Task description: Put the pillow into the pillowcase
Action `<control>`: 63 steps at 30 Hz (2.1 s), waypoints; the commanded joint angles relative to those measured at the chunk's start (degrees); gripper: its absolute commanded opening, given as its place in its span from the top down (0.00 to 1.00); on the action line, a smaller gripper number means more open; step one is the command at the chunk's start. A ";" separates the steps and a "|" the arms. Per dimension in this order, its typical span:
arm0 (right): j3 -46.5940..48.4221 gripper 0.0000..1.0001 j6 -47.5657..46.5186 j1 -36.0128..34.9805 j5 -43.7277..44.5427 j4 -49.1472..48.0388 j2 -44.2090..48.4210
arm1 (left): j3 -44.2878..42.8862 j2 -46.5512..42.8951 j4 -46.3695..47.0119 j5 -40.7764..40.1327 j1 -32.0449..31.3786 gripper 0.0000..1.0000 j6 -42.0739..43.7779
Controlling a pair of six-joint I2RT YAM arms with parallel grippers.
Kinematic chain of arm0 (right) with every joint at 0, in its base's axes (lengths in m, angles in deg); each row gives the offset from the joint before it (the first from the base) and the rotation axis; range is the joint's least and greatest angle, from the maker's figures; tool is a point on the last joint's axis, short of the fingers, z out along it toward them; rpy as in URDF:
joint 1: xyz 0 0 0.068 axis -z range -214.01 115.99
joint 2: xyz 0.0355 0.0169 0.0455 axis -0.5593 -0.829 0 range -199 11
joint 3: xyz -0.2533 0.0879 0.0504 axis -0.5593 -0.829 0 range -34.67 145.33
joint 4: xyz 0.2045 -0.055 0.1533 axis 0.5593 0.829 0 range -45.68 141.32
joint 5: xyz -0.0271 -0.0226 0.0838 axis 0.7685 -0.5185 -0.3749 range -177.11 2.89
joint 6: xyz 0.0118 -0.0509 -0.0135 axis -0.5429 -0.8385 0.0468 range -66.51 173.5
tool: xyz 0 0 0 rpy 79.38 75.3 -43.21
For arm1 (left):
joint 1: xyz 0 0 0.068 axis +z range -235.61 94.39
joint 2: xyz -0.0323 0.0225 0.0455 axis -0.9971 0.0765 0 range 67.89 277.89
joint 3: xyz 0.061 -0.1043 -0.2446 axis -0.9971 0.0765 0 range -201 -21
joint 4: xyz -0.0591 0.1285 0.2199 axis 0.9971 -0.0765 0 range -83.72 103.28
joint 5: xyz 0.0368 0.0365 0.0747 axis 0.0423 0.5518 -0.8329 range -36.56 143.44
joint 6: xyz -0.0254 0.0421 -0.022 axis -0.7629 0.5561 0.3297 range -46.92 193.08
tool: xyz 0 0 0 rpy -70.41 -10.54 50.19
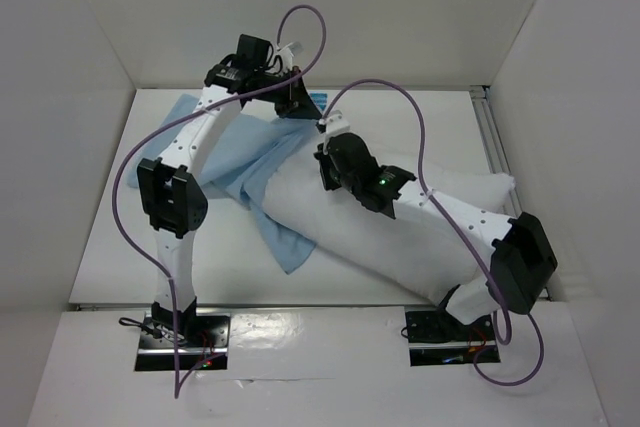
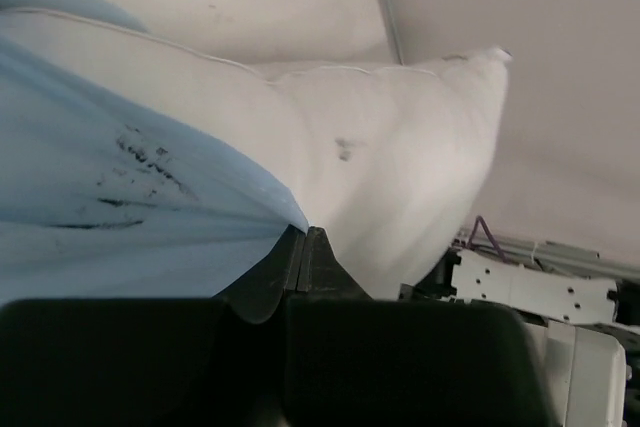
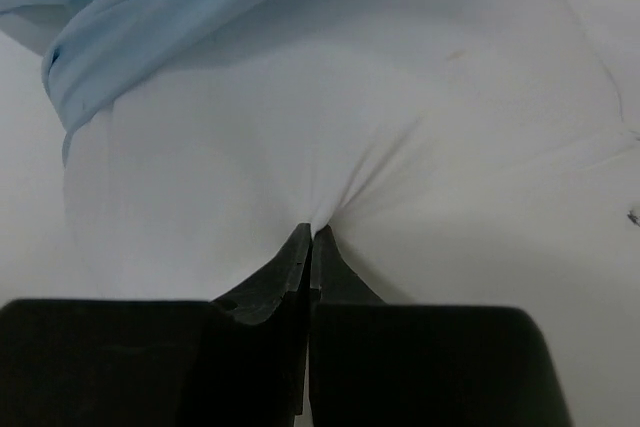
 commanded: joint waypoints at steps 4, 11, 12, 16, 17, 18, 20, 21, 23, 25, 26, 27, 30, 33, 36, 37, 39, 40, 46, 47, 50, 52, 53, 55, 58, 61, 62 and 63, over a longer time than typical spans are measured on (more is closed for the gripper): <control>3.25 1.00 1.65 -3.75 2.89 -11.36 3.89 | 5.79 -9.82 7.37 8.29 -6.01 1.00 1.77; 4.84 1.00 1.65 -3.75 10.65 -12.60 12.94 | 6.34 -11.24 -0.45 4.68 -4.96 1.00 5.64; 3.70 1.00 1.65 -3.75 11.35 -13.73 14.43 | 5.03 -11.24 -1.85 4.06 -4.96 1.00 6.42; 0.10 1.00 4.19 -3.75 11.63 -16.64 13.49 | 6.24 -11.24 -1.86 5.54 -4.96 1.00 6.95; -0.87 1.00 5.25 -3.75 10.84 -17.43 12.43 | 6.94 -11.76 -1.86 6.51 -4.96 1.00 6.95; -1.92 1.00 7.26 -3.75 10.31 -18.57 11.21 | 8.51 -12.55 -1.86 9.04 -4.96 1.00 6.35; -5.00 1.00 8.94 -3.75 9.43 -22.26 7.25 | 10.80 -14.48 -0.56 12.21 -5.57 1.00 5.20; -5.70 1.00 10.34 -3.75 9.43 -23.14 5.85 | 14.73 -15.88 3.37 15.10 -5.58 1.00 3.28; -6.33 1.00 11.67 -3.75 9.43 -23.15 2.85 | 17.75 -19.93 6.04 14.26 -4.79 1.00 2.21; -6.33 1.00 12.29 -3.75 8.46 -23.15 2.84 | 17.85 -20.55 2.29 9.35 -3.21 0.90 3.77; -6.85 1.00 12.29 -3.75 6.89 -23.15 2.84 | 17.06 -20.03 0.01 7.33 -1.72 0.75 5.10; -6.85 1.00 12.29 -3.75 6.35 -23.15 2.84 | 16.10 -19.50 -2.11 5.48 -1.71 0.43 6.41; -7.38 1.00 11.76 -4.28 4.77 -21.14 3.99 | 11.00 -16.79 -9.41 -1.29 -0.31 0.13 10.46; -7.38 1.00 11.06 -4.28 2.93 -19.81 5.30 | 5.64 -14.50 -13.80 -8.40 -0.30 0.04 11.88; -8.00 1.00 10.44 -4.28 1.87 -18.76 5.92 | 1.24 -11.33 -15.40 -12.20 0.31 0.11 13.72; -8.69 1.00 10.44 -4.28 1.87 -18.76 6.53 | 0.02 -10.19 -15.40 -13.42 1.01 0.20 13.72; -8.70 1.00 10.44 -4.80 1.08 -18.76 6.53 | -1.57 -9.04 -15.40 -15.53 1.02 0.71 13.72; -8.70 1.00 10.44 -4.80 1.08 -18.76 6.53 | -2.36 -8.34 -15.40 -16.93 1.02 0.80 13.72; -8.18 1.00 9.92 -4.80 -0.07 -18.14 6.53 | -4.12 -3.86 -13.20 -28.97 -0.21 0.25 12.58; -8.17 1.00 9.92 -5.32 -0.07 -17.62 6.53 | -4.74 -3.07 -13.20 -30.55 -0.74 0.20 13.10; -8.17 1.00 9.39 -5.33 -0.59 -17.61 6.53 | -5.88 0.17 -14.78 -31.79 -2.06 0.19 13.11; -7.65 1.00 9.39 -5.85 -0.59 -17.61 6.53 | -6.59 0.72 -15.49 -32.50 -2.59 0.19 13.11; -7.65 1.00 9.39 -5.86 -0.59 -17.61 6.53 | -6.59 1.67 -15.49 -32.50 -2.59 0.19 13.11; -7.65 1.00 9.39 -5.86 0.10 -17.61 6.53 | -6.59 3.26 -16.01 -31.80 -3.20 0.20 13.72; -7.65 1.00 9.39 -5.86 0.11 -17.61 6.53 | -6.06 5.55 -16.01 -32.41 -3.20 0.33 13.72; -7.65 1.00 9.39 -6.38 0.64 -17.09 6.53 | -6.67 6.08 -14.44 -31.10 -3.20 0.69 13.20; -7.65 1.00 9.39 -6.38 0.64 -17.09 7.06 | -6.67 4.95 -13.91 -31.10 -3.72 0.91 13.19; -7.65 1.00 9.39 -6.38 0.64 -17.09 7.06 | -6.67 4.15 -13.90 -31.10 -3.73 0.98 12.32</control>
